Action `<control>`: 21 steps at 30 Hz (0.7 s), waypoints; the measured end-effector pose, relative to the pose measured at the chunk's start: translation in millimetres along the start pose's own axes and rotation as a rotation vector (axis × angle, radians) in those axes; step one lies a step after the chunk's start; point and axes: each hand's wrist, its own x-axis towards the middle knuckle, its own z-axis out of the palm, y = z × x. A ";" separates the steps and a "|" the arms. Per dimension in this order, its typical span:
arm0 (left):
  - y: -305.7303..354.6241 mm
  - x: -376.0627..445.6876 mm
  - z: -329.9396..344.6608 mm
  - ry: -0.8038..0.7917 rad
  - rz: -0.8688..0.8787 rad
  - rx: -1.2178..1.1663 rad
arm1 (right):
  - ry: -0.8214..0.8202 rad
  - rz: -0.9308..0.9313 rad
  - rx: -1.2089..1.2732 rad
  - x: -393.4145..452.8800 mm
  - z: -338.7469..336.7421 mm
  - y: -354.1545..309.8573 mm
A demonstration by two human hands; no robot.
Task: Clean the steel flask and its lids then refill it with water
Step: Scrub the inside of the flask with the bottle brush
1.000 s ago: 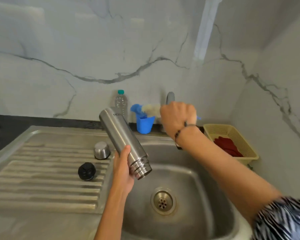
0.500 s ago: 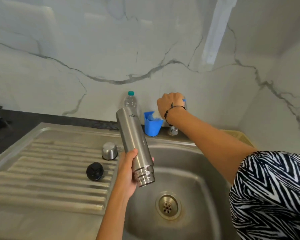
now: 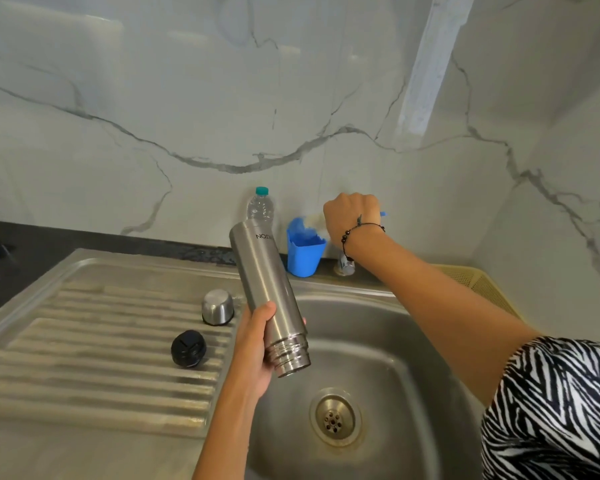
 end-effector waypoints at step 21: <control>13.4 -3.7 -31.2 -0.040 -0.111 -0.052 | -0.007 0.375 1.177 -147.8 86.8 -0.6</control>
